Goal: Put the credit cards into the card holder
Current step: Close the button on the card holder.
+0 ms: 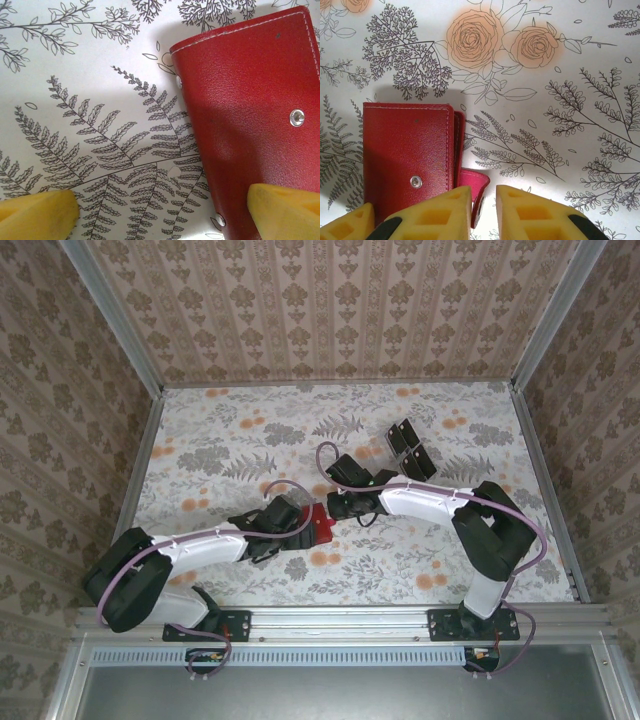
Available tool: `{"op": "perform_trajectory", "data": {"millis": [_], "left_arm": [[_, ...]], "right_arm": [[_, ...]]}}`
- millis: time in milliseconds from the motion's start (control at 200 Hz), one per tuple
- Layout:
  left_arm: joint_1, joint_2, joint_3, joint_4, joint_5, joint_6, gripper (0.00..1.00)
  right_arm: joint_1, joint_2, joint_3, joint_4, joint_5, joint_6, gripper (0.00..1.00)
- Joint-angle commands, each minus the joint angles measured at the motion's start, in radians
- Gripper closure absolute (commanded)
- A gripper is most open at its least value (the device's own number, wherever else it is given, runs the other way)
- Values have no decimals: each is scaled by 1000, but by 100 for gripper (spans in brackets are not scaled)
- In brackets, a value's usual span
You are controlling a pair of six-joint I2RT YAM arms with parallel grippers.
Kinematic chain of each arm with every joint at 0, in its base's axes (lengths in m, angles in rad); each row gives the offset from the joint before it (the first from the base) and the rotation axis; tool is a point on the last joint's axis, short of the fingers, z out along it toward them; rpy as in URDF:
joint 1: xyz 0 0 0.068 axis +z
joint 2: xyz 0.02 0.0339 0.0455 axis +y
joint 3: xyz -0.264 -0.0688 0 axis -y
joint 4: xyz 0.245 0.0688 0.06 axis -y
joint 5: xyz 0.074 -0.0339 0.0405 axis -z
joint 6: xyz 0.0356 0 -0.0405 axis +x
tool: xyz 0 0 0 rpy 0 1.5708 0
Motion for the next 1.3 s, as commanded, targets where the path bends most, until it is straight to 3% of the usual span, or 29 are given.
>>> {"op": "perform_trajectory", "data": {"millis": [0,540,1040,1295], "left_arm": [[25,81,-51,-18,-63,13,0],[25,89,-56,-8,-62,10,0],[26,87,-58,-7,-62,12,0],[27,96,-58,-2,-62,15,1]], "right_arm": [[-3,-11,-23,-10,-6,8,76],[4,-29,-26,-1,-13,21,76],[2,-50,-27,11,-31,25,100],[4,-54,-30,63,-113,52,100]]}}
